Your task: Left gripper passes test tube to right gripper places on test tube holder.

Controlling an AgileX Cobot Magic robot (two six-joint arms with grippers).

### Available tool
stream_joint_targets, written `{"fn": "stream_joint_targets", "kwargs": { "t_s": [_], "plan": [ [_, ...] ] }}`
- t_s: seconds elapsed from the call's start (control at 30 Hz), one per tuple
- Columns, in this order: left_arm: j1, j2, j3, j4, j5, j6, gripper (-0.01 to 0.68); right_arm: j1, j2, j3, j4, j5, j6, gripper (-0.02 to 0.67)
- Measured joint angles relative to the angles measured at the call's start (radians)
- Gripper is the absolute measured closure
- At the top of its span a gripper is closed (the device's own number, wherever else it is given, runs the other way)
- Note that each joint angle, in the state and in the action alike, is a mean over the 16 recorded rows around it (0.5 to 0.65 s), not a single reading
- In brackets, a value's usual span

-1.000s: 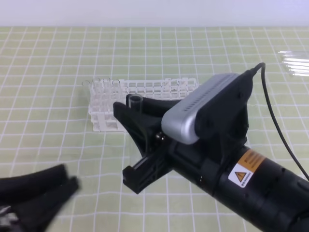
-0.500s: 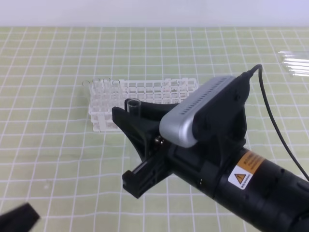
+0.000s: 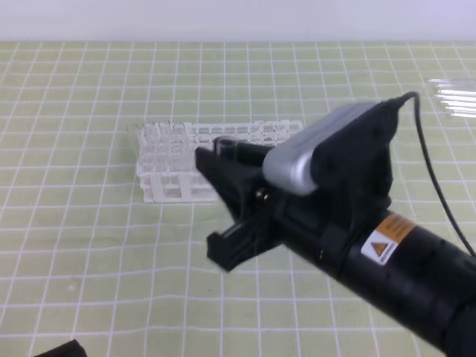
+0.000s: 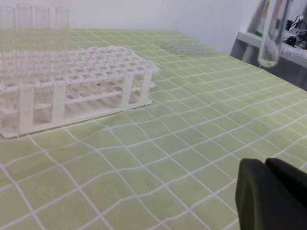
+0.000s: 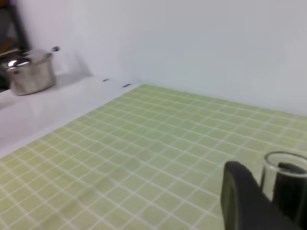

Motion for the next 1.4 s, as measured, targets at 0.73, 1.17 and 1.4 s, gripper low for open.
{"fn": "stream_joint_targets", "kwargs": {
  "t_s": [0.73, 1.17, 1.4],
  "plan": [
    [0.0, 0.0, 0.0, 0.006, 0.01, 0.003, 0.673, -0.226, 0.038, 0.001, -0.028, -0.035, -0.074, 0.639],
    [0.0, -0.003, -0.005, 0.004, 0.025, 0.003, 0.673, -0.295, 0.212, -0.088, -0.266, -0.211, 0.11, 0.639],
    [-0.001, -0.004, -0.007, 0.004, 0.029, 0.003, 0.673, -0.306, 0.419, -0.265, -0.308, -0.261, 0.149, 0.639]
  ]
}}
